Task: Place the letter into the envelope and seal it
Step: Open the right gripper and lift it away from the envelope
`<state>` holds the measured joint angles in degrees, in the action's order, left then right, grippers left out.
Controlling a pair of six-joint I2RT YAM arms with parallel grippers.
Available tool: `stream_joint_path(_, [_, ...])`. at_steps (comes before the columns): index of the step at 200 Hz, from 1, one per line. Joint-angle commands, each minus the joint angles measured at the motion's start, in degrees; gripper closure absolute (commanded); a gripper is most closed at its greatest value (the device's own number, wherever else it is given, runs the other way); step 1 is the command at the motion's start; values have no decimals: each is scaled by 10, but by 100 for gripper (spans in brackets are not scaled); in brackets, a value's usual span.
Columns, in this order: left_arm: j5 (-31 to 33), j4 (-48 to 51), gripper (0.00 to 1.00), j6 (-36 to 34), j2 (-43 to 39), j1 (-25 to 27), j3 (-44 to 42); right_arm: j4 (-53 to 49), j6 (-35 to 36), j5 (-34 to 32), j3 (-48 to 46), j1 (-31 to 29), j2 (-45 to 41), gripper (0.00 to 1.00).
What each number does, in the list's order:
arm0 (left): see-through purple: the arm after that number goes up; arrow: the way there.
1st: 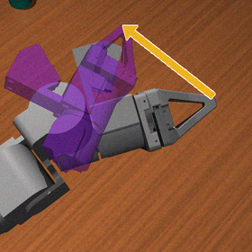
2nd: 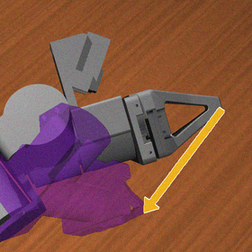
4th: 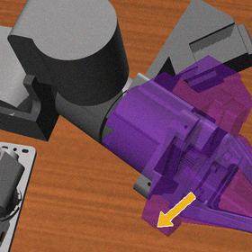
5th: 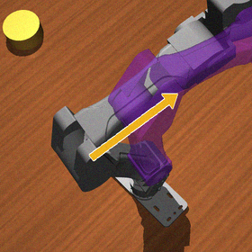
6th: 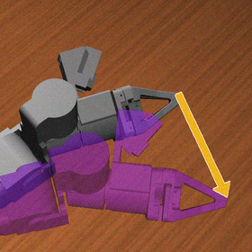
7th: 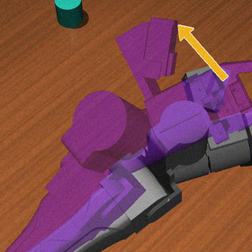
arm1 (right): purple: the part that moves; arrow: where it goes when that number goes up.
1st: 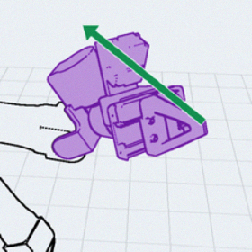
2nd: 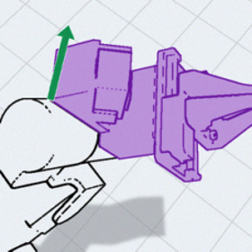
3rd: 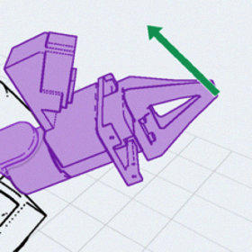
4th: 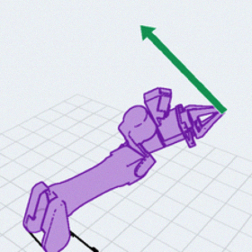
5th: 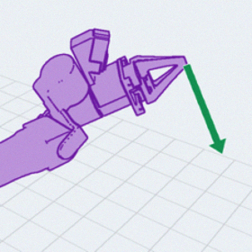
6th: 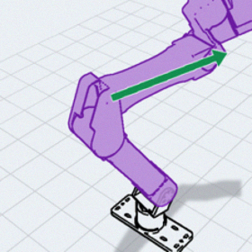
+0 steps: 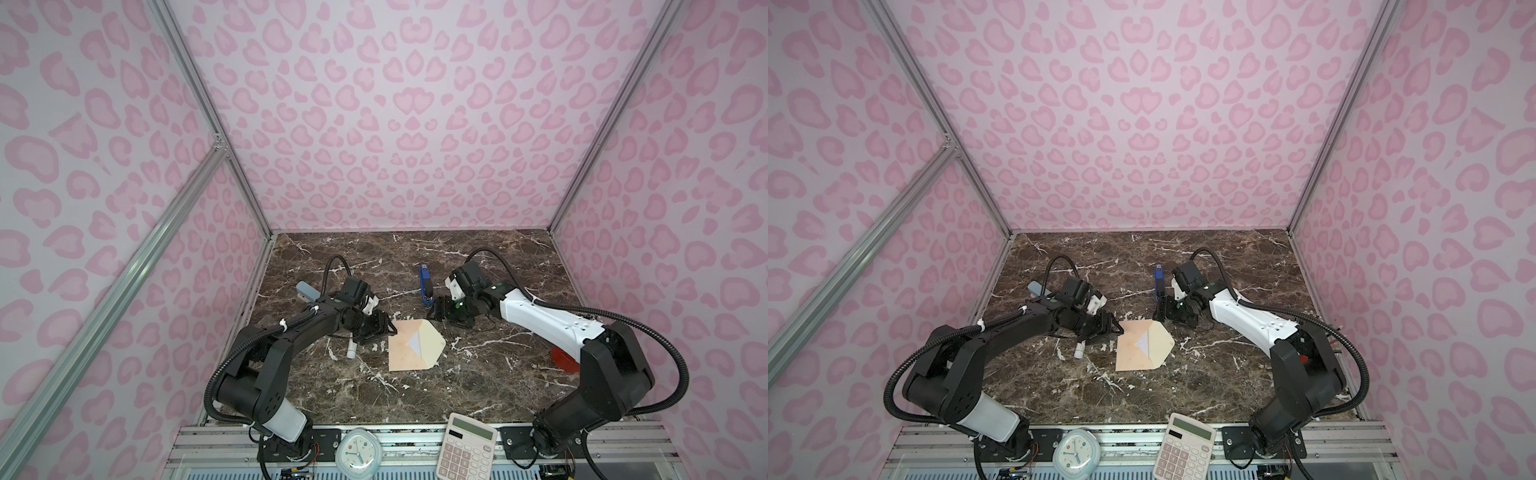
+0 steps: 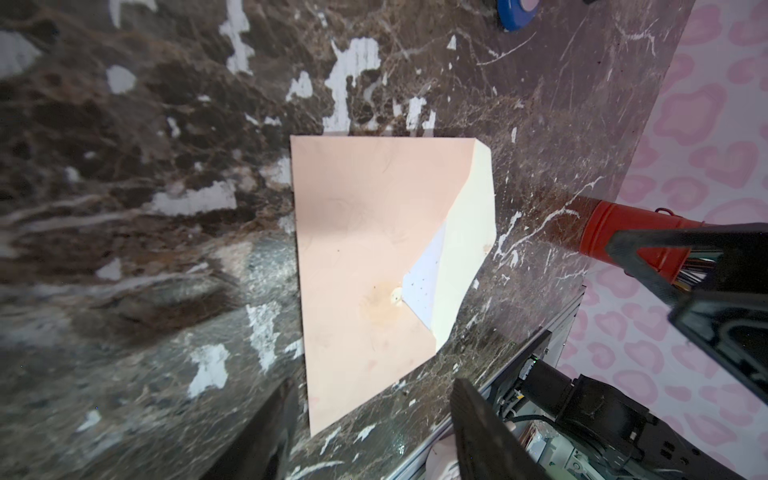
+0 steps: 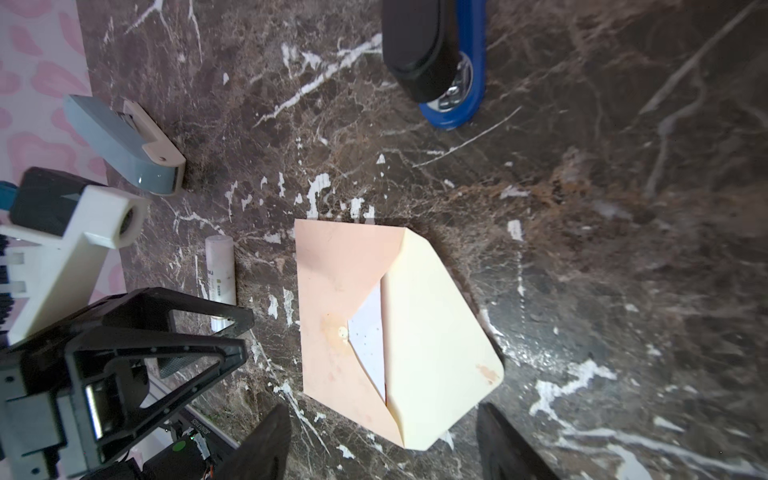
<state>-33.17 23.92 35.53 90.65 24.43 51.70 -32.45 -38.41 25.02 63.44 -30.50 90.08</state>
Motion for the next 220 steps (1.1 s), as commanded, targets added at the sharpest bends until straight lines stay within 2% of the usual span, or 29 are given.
stream_joint_path(1, [-5,10,38,-13,9,-1,16,3,0,-12,-32,18,-14,30])
stream_joint_path(33, [-19,10,40,-16,30,-2,28,57,-24,1,-96,43,-31,34])
stream_joint_path(86, [-39,-12,43,-11,57,-2,14,117,-38,25,-145,43,-18,37])
stream_joint_path(139, [-47,-45,44,0,68,-2,-7,164,-47,47,-162,44,3,37])
stream_joint_path(220, [-65,-78,49,12,89,-1,-12,204,-25,68,-158,49,28,37])
